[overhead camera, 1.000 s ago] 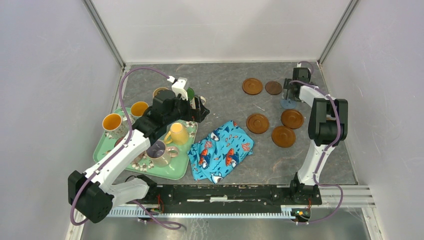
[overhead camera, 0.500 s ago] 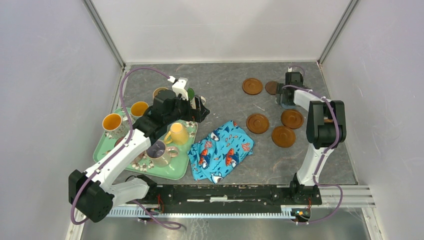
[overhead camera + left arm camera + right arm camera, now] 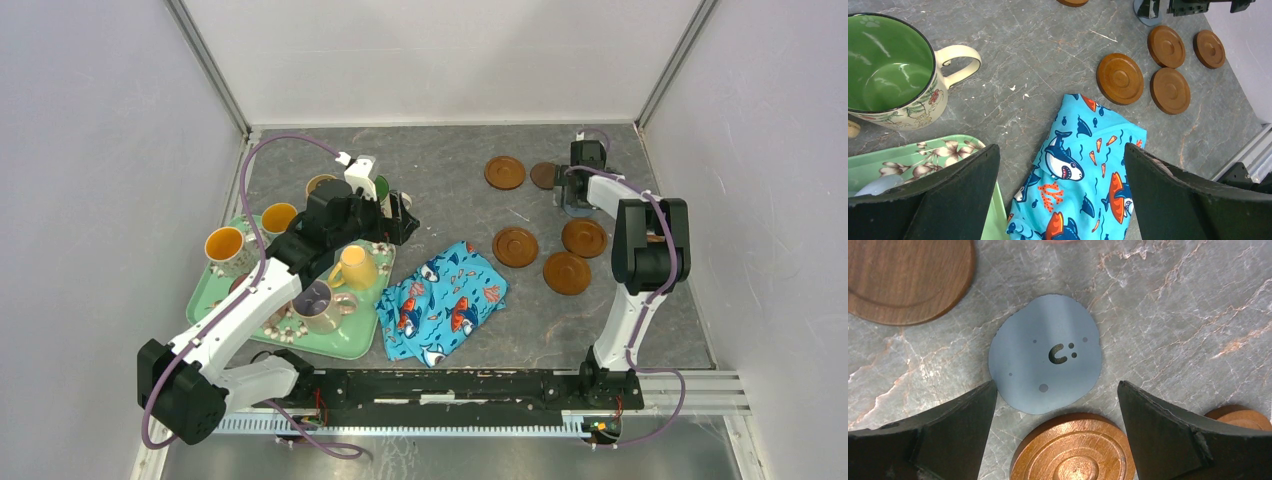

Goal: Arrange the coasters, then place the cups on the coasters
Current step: Move the coaster to the center of the board.

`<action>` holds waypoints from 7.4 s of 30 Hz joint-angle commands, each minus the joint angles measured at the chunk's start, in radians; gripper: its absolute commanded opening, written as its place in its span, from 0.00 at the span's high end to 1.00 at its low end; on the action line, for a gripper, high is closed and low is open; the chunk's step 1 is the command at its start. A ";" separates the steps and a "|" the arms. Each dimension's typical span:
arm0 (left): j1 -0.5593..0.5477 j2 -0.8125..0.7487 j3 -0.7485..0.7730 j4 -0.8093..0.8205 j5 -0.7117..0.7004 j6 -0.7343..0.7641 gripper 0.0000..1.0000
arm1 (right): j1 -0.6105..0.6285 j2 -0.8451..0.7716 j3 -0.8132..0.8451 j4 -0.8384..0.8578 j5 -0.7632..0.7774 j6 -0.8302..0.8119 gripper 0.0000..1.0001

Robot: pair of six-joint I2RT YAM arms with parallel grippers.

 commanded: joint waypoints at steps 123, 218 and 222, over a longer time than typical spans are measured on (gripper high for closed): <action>0.002 -0.024 -0.010 0.022 -0.092 0.078 0.00 | 0.378 -0.530 -0.550 0.131 -0.055 0.152 0.02; 0.002 0.028 0.118 -0.002 -0.040 0.050 0.00 | 0.007 -0.552 -0.549 0.108 0.085 0.251 0.02; 0.002 0.027 0.102 0.006 -0.055 0.064 0.00 | -0.030 -0.520 -0.541 0.135 0.096 0.259 0.02</action>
